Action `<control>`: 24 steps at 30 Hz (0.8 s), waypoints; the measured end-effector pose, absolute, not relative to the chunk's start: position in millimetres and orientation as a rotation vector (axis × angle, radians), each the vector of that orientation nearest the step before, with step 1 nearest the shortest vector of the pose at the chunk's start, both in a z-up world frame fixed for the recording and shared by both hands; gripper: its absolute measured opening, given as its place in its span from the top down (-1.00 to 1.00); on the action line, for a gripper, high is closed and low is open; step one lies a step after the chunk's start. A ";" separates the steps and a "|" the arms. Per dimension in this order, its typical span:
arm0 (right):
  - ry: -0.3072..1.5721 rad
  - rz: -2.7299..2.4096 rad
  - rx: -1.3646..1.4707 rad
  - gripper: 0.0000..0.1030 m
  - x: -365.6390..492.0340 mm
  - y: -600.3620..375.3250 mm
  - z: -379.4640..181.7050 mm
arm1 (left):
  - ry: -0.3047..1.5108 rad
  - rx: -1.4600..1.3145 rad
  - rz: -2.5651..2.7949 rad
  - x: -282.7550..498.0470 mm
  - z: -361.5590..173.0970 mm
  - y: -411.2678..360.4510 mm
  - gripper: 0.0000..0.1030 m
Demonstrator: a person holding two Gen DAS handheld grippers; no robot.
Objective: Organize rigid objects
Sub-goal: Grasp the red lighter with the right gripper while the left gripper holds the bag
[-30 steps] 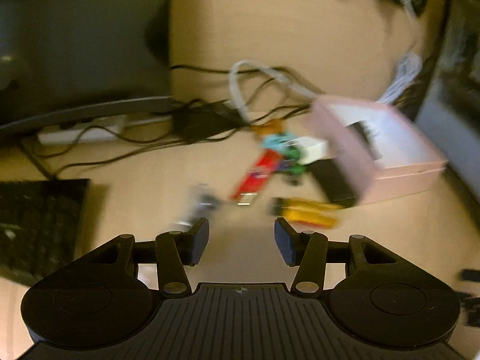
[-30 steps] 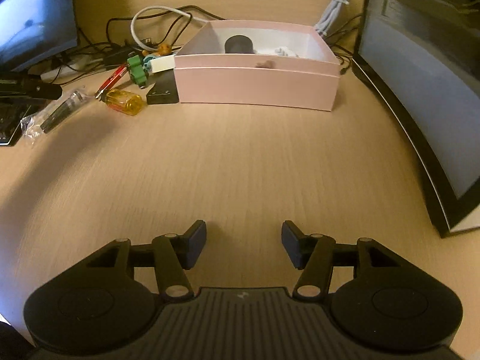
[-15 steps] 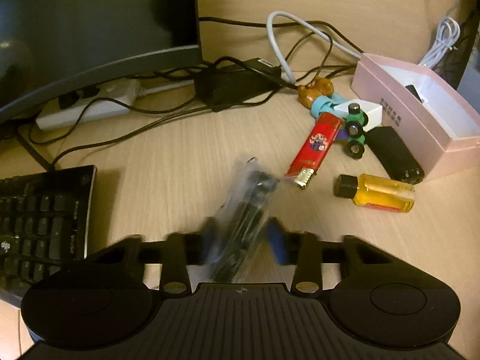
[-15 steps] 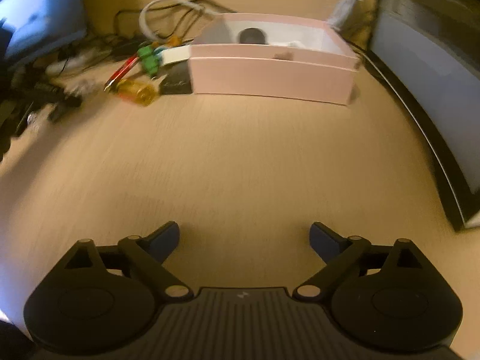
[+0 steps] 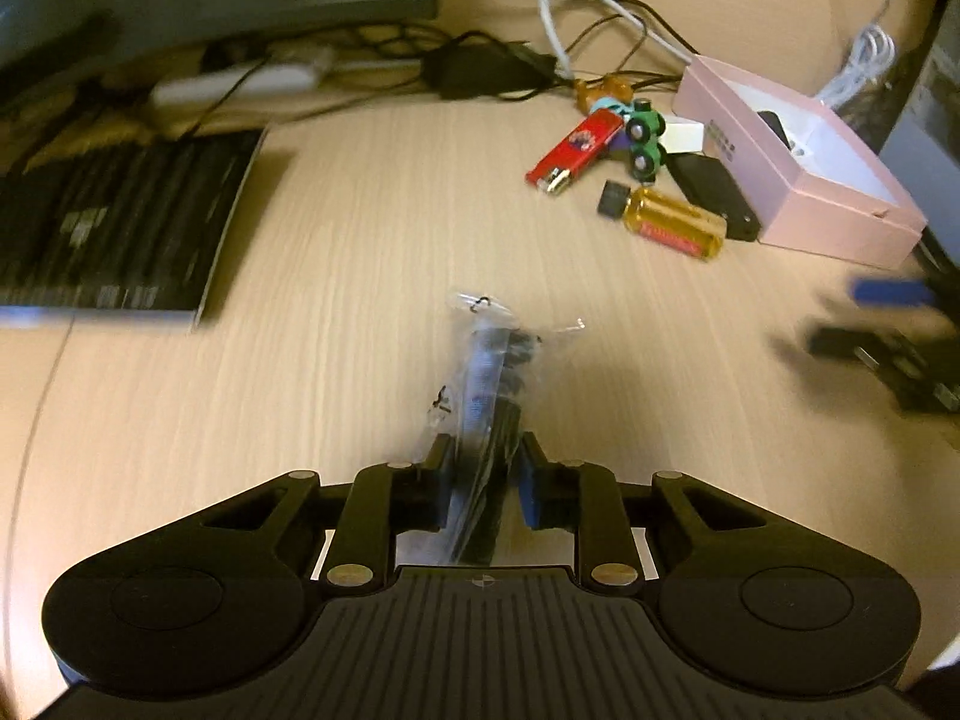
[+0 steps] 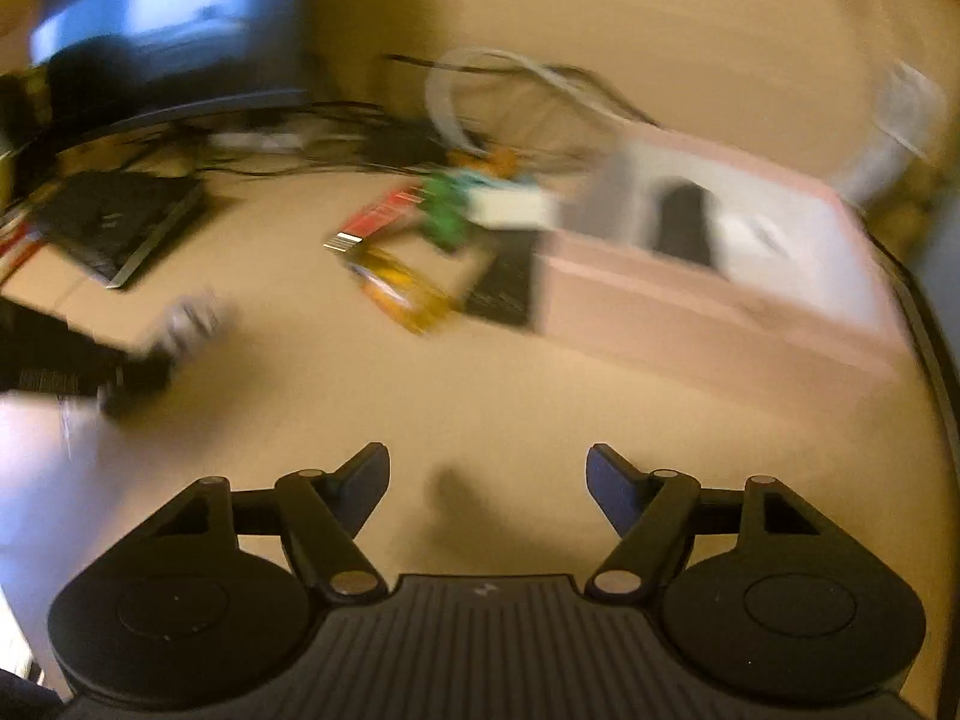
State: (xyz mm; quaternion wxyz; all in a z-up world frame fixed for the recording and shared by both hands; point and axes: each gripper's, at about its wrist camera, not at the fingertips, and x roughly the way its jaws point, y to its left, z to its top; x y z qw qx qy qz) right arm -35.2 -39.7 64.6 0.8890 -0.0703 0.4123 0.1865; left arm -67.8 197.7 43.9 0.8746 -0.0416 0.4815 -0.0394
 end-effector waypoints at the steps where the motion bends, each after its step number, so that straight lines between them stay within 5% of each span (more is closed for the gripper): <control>1: 0.840 0.429 -0.173 -0.43 -28.7 -29.2 66.1 | 1.004 -0.112 -0.071 -74.9 43.1 200.1 0.49; 9: 0.691 0.543 -0.343 -0.42 23.4 37.7 59.8 | 0.972 -0.203 0.021 -104.8 43.7 212.0 0.45; 12: 0.703 0.534 -0.328 -0.23 35.7 44.0 53.3 | 0.953 -0.227 0.038 -111.4 43.6 212.7 0.45; 24: 0.875 0.314 0.049 -0.19 100.6 64.9 43.7 | 0.937 -0.261 0.059 -114.0 43.6 212.4 0.45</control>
